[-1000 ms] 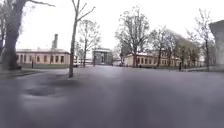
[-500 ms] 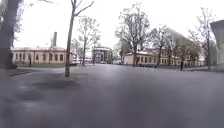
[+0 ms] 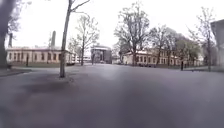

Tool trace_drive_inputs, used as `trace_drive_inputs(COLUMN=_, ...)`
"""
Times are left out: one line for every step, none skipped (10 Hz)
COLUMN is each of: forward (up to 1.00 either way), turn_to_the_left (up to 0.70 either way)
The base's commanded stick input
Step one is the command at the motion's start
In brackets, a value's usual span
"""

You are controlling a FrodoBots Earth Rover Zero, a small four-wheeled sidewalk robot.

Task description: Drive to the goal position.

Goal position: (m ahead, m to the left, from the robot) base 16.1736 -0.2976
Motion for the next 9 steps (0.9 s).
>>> trace_drive_inputs(forward=0.85, turn_to_the_left=0.00)
trace_drive_inputs(forward=0.85, turn_to_the_left=0.00)
trace_drive_inputs(forward=0.85, turn_to_the_left=0.00)
trace_drive_inputs(forward=0.85, turn_to_the_left=0.00)
trace_drive_inputs(forward=0.85, turn_to_the_left=0.00)
trace_drive_inputs(forward=0.85, turn_to_the_left=0.00)
trace_drive_inputs(forward=0.85, turn_to_the_left=0.00)
trace_drive_inputs(forward=0.85, turn_to_the_left=0.00)
trace_drive_inputs(forward=0.85, turn_to_the_left=0.00)
